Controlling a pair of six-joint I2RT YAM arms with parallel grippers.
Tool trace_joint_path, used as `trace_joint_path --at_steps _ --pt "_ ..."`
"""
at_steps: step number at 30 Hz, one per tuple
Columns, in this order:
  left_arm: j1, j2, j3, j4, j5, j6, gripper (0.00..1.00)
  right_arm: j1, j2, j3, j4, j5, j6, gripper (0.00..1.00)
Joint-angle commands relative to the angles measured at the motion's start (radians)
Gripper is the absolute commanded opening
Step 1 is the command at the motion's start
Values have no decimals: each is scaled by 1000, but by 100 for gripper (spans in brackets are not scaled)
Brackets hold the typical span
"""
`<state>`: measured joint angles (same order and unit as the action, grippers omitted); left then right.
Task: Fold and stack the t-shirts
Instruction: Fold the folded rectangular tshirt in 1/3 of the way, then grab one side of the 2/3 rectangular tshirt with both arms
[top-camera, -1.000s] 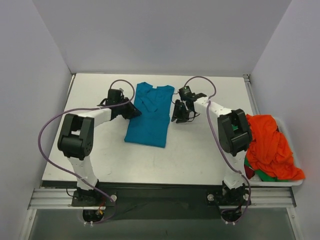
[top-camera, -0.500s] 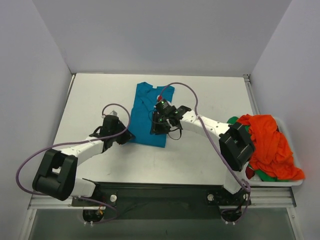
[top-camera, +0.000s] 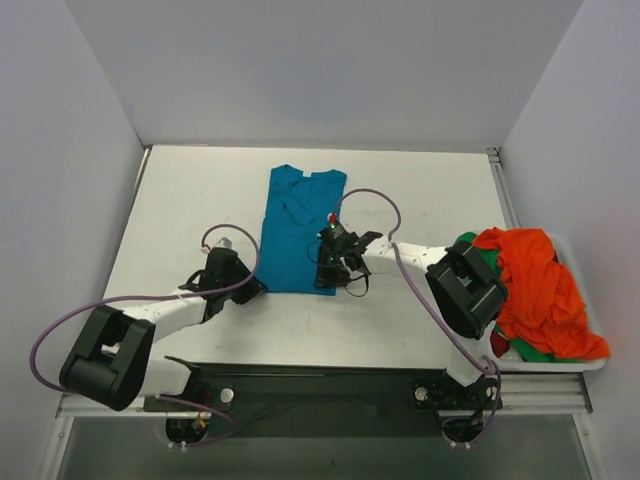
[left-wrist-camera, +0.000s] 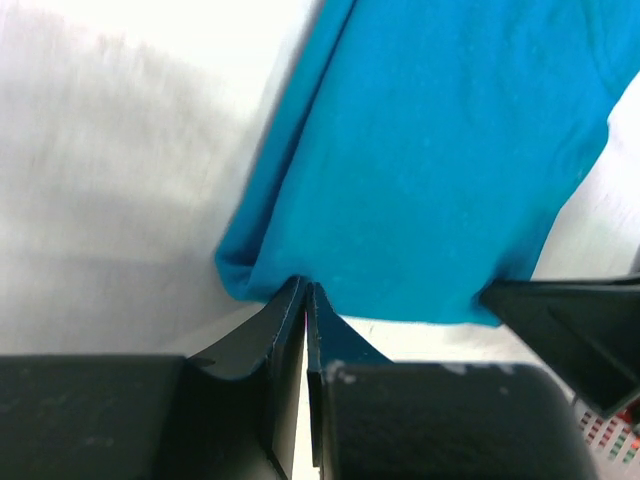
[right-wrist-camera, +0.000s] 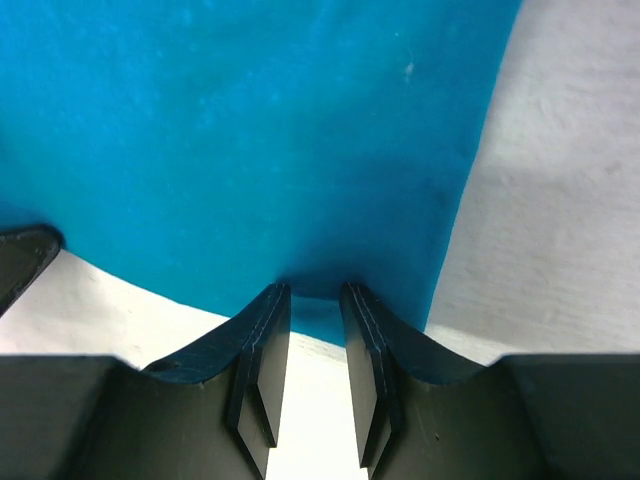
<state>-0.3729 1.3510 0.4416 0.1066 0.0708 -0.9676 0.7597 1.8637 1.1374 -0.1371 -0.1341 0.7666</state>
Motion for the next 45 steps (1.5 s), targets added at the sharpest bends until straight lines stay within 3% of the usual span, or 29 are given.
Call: trace_joint_path --at_steps 1,6,9,16,17,23,26,32,35,40,45 --pt "-26 -99 -49 -100 -37 -5 16 -8 -41 -99 -78 68 -12 30" --pt "-67 -278 -86 -199 -42 -14 16 -10 -113 -177 -64 59 -26 30" --pt "-70 -370 -87 -251 -22 1 22 -11 -179 -221 -59 42 -35 30" --pt "-107 -424 -63 -354 8 69 47 -39 -345 -323 -58 -42 -43 31" --pt "-118 -424 -72 -346 12 87 54 -46 -363 -346 -58 -54 -39 31" --pt "-144 -386 -107 -242 86 116 68 -118 -534 -427 -55 -94 13 33" --pt "-146 -354 -104 -222 73 121 68 -169 -580 -472 -44 -136 26 34" --pt "-144 -276 -127 -121 61 102 58 -214 -594 -528 17 -225 53 41" --pt "-144 -219 -135 -56 58 93 48 -214 -569 -547 60 -251 74 42" --pt "-143 -178 -176 2 47 81 41 -214 -534 -593 160 -254 118 42" --pt "-146 -199 -199 -30 37 72 31 -214 -497 -633 218 -242 146 41"
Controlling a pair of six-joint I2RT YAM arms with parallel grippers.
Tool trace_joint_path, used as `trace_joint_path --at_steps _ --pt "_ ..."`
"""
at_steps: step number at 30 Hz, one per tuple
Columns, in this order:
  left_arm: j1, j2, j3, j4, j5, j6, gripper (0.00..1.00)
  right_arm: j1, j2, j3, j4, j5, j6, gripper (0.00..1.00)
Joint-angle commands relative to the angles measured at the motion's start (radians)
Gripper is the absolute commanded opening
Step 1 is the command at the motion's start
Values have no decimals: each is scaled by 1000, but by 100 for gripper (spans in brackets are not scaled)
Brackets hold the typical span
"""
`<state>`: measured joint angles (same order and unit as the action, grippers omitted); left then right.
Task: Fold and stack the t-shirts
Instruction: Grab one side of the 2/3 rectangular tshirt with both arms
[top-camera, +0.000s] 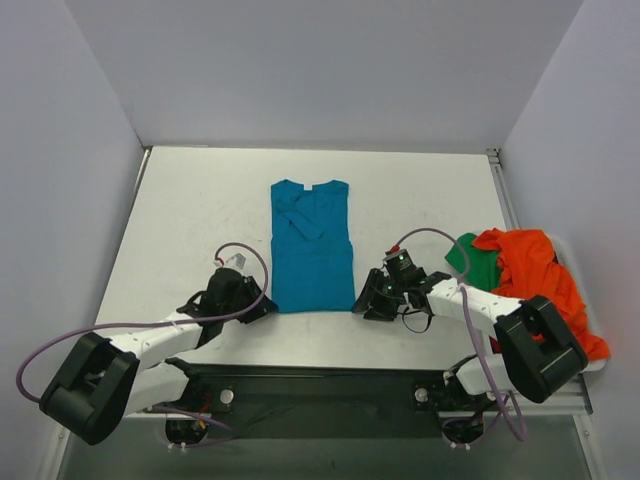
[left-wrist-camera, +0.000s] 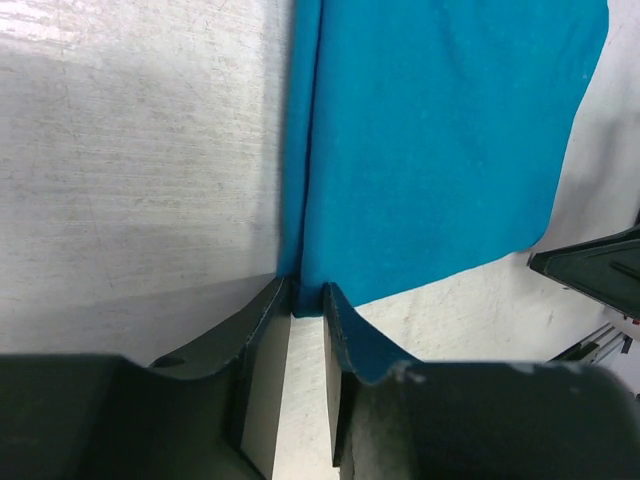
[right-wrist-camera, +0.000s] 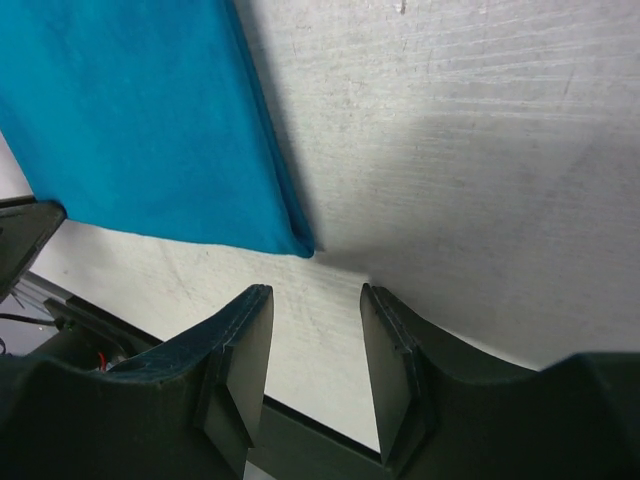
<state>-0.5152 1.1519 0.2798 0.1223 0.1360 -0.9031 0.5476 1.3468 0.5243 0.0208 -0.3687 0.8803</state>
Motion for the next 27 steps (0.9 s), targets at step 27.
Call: trace_joint_path --at_steps 27 --pt "-35 -83 -67 -87 31 1 0 63 77 -141 194 116 89 11"
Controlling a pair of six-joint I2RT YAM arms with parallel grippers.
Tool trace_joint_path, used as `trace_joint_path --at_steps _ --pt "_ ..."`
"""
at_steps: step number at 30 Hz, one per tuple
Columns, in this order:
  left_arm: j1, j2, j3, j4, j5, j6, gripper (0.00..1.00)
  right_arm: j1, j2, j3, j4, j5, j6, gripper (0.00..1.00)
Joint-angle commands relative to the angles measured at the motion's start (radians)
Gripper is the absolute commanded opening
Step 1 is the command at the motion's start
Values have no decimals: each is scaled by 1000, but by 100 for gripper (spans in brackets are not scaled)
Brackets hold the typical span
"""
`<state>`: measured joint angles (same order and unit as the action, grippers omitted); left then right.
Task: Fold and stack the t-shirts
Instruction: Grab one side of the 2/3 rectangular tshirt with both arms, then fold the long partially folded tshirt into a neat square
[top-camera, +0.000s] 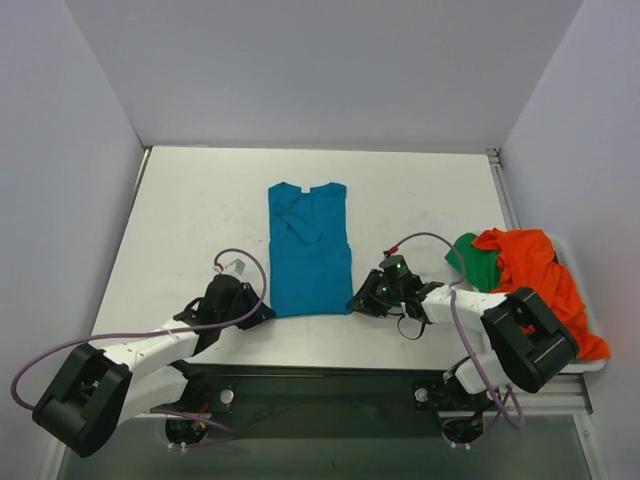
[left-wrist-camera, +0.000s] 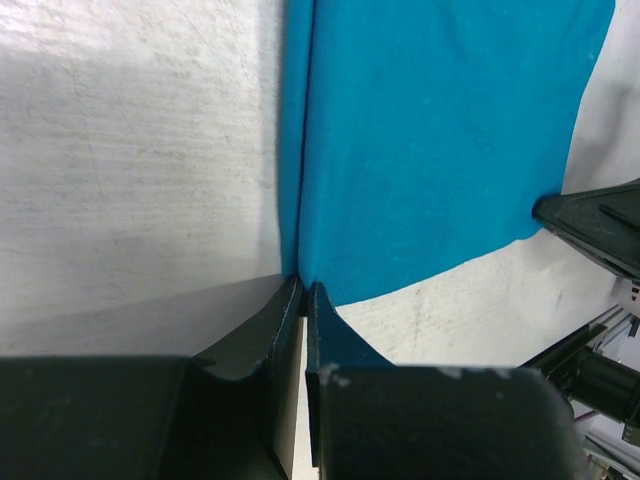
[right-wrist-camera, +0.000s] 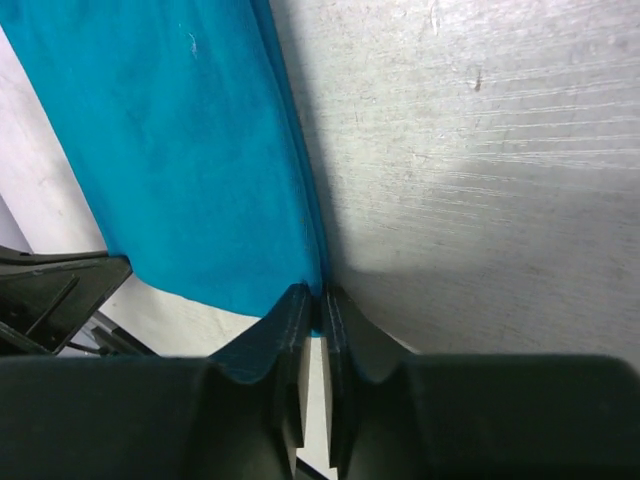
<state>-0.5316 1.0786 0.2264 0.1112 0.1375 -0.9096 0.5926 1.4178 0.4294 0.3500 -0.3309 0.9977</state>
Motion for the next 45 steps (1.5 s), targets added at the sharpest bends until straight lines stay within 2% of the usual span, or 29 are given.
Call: trace_joint_path --at_steps 1,6,12,17,21,26,31,35,38,39,45 --pt "-36 -14 -4 -91 30 9 0 19 -3 -49 -153 79 -30 9" --pt "-85 -101 37 -276 34 43 0 41 -155 -81 -230 92 -36 0" --pt "-137 -288 105 -514 39 61 0 125 -436 -110 -474 150 -27 0" --pt "-218 -396 139 -599 54 19 0 199 -676 -107 -634 184 -1 0" --pt "-252 -439 211 -677 37 6 0 240 -743 -28 -773 223 -10 0" --pt "-255 -418 364 -768 5 9 0 268 -734 97 -864 280 -68 0" --pt "-251 -344 441 -729 -2 20 0 260 -648 250 -908 328 -142 0" --pt "-232 -171 562 -661 11 43 0 185 -533 363 -908 325 -221 0" --pt "-211 -59 628 -618 28 61 0 60 -438 451 -902 235 -284 0" --pt "-193 -34 671 -610 25 66 0 12 -416 471 -893 195 -295 0" --pt "-64 136 740 -501 122 51 0 -89 -232 626 -855 78 -334 0"
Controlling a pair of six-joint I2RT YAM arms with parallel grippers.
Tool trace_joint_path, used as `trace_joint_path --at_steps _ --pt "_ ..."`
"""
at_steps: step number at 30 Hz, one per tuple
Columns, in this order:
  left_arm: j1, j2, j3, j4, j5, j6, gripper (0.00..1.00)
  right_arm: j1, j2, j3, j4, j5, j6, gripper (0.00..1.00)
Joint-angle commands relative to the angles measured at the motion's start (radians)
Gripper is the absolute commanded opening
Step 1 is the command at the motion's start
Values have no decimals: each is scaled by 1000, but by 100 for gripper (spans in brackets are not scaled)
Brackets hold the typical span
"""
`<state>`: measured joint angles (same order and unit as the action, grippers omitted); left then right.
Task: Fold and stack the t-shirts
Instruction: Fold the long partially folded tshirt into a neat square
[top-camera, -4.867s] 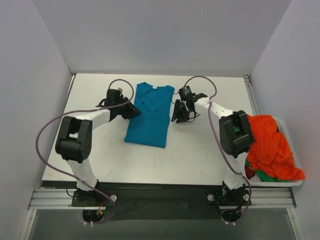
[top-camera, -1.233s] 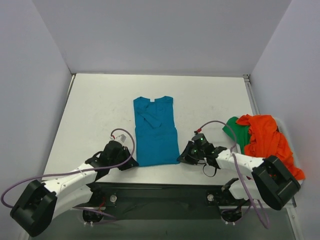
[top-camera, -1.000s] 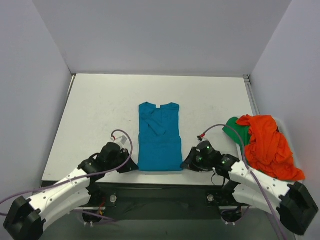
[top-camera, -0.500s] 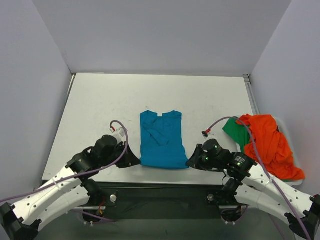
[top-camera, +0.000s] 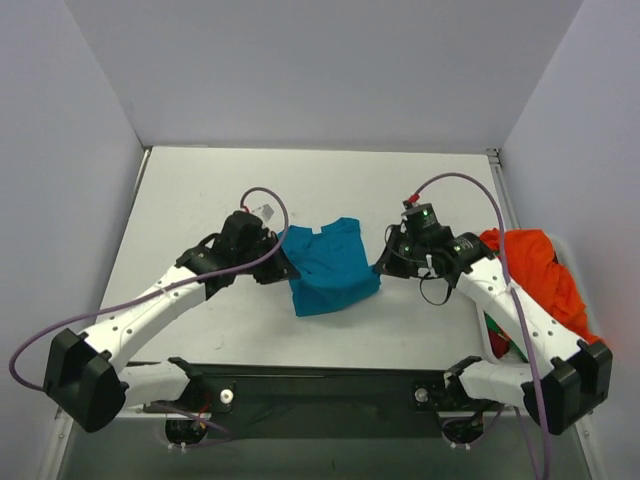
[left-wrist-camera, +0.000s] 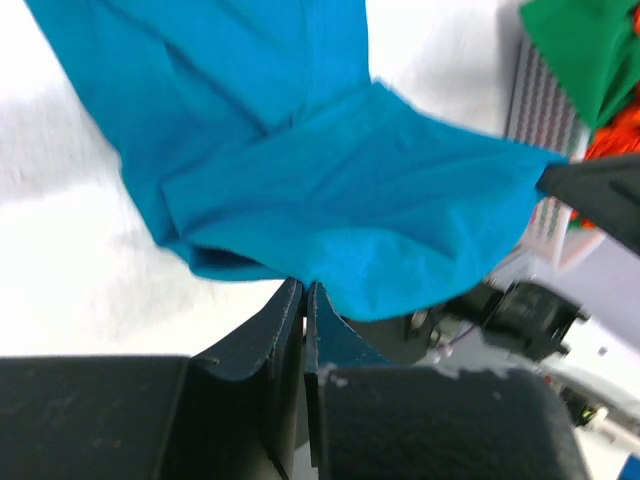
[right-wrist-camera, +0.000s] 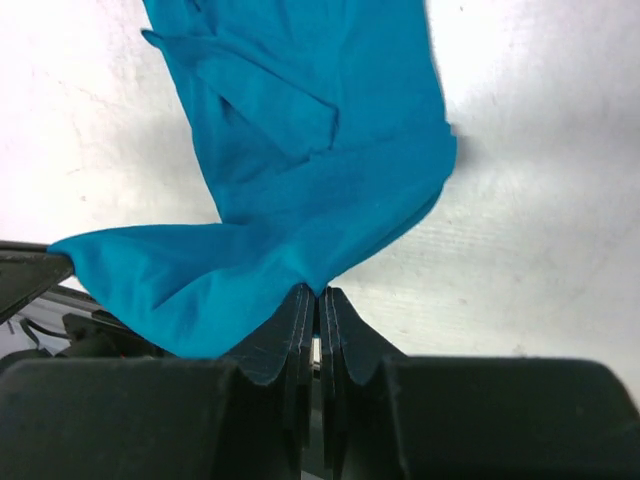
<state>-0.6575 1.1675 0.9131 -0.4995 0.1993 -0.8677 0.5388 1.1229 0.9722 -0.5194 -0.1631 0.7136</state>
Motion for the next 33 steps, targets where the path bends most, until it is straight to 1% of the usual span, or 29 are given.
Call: trace_joint_path --at_steps 1,6,7,8,10,11,15,17,18,19,21,22,23,24,25,26,27,28,30,31,33 --pt "81 66 65 124 71 3 0 -57 87 101 18 -107 -54 0" --pt "169 184 110 200 120 -8 0 -115 285 236 36 -159 -63 0" --pt "188 208 122 210 136 -4 0 -122 316 291 36 -176 -65 0" --pt "226 262 151 220 158 -2 0 -137 381 321 38 -190 -66 0" --pt "258 314 177 239 172 2 0 -151 451 387 39 -211 -69 0" --pt "298 374 190 269 211 1 0 -158 521 448 39 -226 -69 1" --pt "378 529 286 292 267 -5 0 -194 687 618 36 -291 -68 2" --pt "397 616 323 291 278 7 0 -206 786 684 35 -311 -63 2" --pt "418 644 363 292 285 10 0 -217 819 747 36 -322 -60 4" --pt "426 671 380 300 301 22 0 -218 853 785 36 -337 -62 5" --pt "449 745 418 300 310 35 0 -223 939 870 36 -334 -74 15" --pt "456 767 441 305 319 36 0 -229 965 894 36 -332 -78 25" --pt "461 800 454 323 331 42 1 -229 1007 914 36 -329 -97 32" --pt "466 814 467 317 322 51 16 -234 1025 950 35 -322 -108 39" --pt "479 825 480 315 319 61 32 -240 1034 954 36 -288 -115 55" --pt "487 837 480 350 340 59 47 -243 1043 959 36 -277 -126 62" --pt "496 842 480 355 348 59 72 -249 1043 961 36 -271 -129 65" --pt "512 840 480 367 357 58 81 -255 1037 944 35 -265 -131 67" --pt "525 821 469 400 384 62 85 -258 991 909 38 -224 -140 68" --pt "529 807 463 397 373 67 86 -255 968 855 38 -204 -149 67" --pt "530 758 432 383 330 67 83 -238 896 795 44 -129 -173 66"
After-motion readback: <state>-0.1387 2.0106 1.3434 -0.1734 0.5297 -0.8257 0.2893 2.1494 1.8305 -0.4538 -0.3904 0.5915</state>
